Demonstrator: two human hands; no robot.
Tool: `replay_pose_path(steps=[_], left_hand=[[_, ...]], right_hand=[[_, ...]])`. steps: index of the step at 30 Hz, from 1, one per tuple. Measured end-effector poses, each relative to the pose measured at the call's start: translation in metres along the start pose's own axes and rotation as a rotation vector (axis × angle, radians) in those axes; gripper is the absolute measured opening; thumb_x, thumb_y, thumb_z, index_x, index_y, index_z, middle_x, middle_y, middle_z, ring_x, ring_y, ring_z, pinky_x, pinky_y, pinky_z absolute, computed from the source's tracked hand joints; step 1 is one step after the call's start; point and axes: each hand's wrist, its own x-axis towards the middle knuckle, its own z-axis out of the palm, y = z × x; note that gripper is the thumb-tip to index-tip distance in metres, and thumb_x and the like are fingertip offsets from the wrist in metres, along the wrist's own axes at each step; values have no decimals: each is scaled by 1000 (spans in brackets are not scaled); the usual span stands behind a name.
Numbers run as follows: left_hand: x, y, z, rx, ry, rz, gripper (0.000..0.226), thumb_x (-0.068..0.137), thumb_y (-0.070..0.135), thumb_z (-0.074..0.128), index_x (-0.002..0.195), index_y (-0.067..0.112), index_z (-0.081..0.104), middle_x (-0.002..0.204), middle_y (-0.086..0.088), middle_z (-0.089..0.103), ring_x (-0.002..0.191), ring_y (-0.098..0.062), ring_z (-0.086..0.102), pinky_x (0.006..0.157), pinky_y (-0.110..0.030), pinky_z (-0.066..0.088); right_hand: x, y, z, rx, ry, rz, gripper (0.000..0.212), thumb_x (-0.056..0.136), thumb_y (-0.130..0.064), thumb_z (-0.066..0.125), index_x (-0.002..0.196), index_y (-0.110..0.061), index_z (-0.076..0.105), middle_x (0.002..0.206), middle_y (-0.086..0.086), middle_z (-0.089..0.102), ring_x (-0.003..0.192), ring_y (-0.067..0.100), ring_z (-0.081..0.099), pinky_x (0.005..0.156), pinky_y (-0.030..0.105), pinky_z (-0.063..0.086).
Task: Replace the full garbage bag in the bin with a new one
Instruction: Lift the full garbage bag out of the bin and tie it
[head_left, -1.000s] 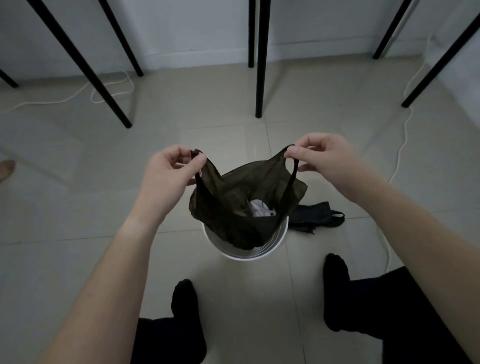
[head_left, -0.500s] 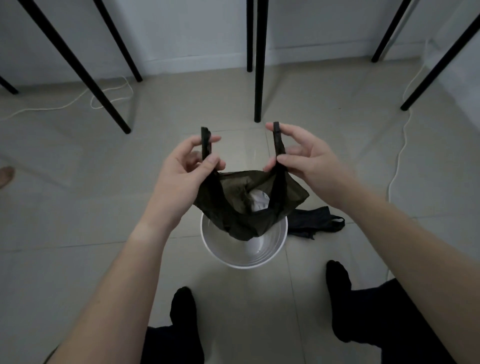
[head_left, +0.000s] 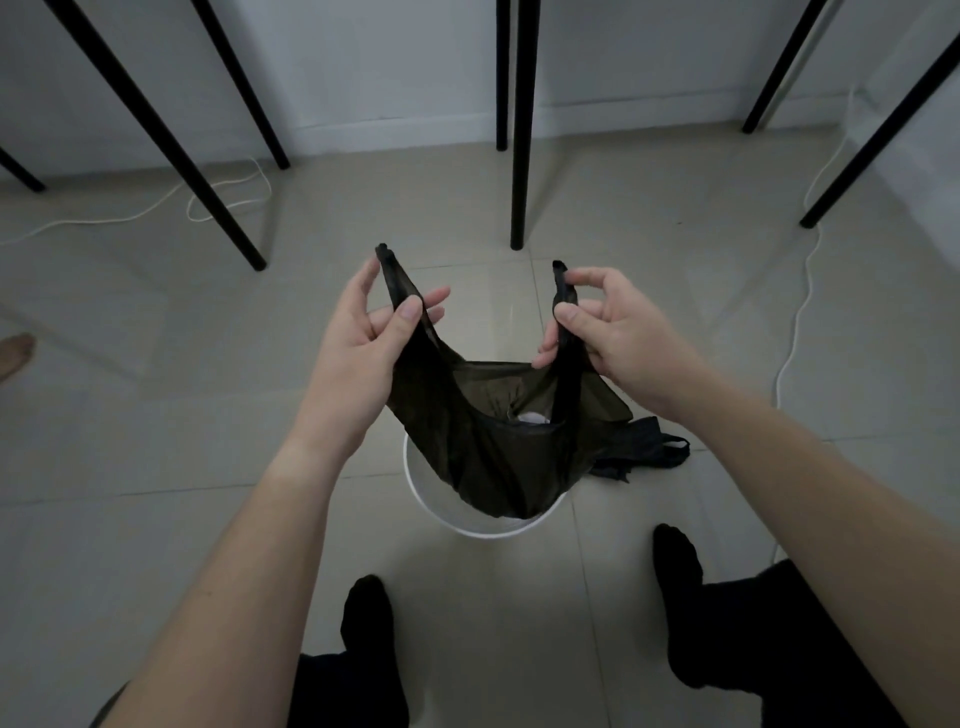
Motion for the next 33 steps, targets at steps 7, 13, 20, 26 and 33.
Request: replay_pose_path(steps=[7,13,20,26,33], left_hand=[[1,-7,-1,169,-68,-90,40,111,40,52,102,11,79,100,-5,83,97,-19,79,77,-16,56],[3,-12,7,186,-1,2,56,109,56,44,73,15,54,51,-6,50,58,-24,65,74,-32,57],[11,-5,11,-133,19,-144,40,100,37,47,61,32,42,68,7,23,56,-10,18,53,-28,15],[6,-12,9,207,-91,-61,23,110,17,41,90,13,51,70,2,46,67,-14,49,65,-24,42],[4,-12,15,203,-37,37,48,110,38,54,77,6,67,71,-15,76,81,-27,78,78,-30,60]], right_hand=[[0,3,-5,-118,-14,123,31,109,-11,46,136,0,35,88,19,70,76,31,75,75,34,62],[7,10,-11,-230,47,116,18,108,-20,53,109,-10,38,72,9,73,62,29,72,70,38,61],[13,13,-9,-245,101,240,14,107,-21,50,105,-7,54,67,-1,44,60,13,47,78,34,48],[5,8,-8,-285,-82,334,27,101,1,42,120,1,60,74,10,54,90,30,61,105,45,49],[5,7,-2,-233,-87,139,37,111,-24,45,98,2,69,87,18,79,103,32,74,102,38,55]])
